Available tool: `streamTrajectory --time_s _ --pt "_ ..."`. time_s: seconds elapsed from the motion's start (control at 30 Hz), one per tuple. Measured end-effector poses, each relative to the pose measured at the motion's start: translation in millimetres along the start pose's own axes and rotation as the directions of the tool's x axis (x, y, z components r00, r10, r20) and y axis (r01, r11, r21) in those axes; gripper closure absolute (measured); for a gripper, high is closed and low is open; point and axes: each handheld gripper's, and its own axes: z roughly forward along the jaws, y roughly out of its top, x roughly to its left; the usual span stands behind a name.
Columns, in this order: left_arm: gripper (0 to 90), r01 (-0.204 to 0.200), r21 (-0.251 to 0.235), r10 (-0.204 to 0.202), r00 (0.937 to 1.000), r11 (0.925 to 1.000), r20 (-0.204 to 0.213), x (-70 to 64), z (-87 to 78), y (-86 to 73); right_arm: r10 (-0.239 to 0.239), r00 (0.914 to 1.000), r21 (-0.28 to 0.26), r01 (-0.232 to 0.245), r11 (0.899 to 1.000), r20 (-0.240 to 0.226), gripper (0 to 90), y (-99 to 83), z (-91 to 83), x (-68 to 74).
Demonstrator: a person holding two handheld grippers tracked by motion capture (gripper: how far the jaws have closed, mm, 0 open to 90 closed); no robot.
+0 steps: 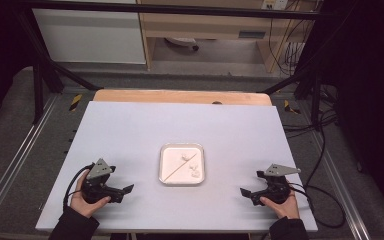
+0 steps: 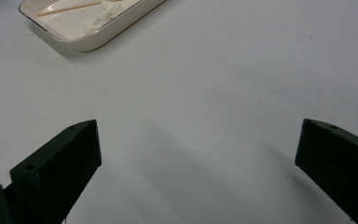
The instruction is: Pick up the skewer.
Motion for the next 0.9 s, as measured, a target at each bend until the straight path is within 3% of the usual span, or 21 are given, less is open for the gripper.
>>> streamTrajectory --time_s 0.9 --pt "4.5 -0.047 0.023 0.047 0.9989 0.9986 -0.001 -21.7 10.4 32.5 0.000 1.0000 0.016 0.000 1.000 0.004 0.7 -0.7 1.7 0.5"
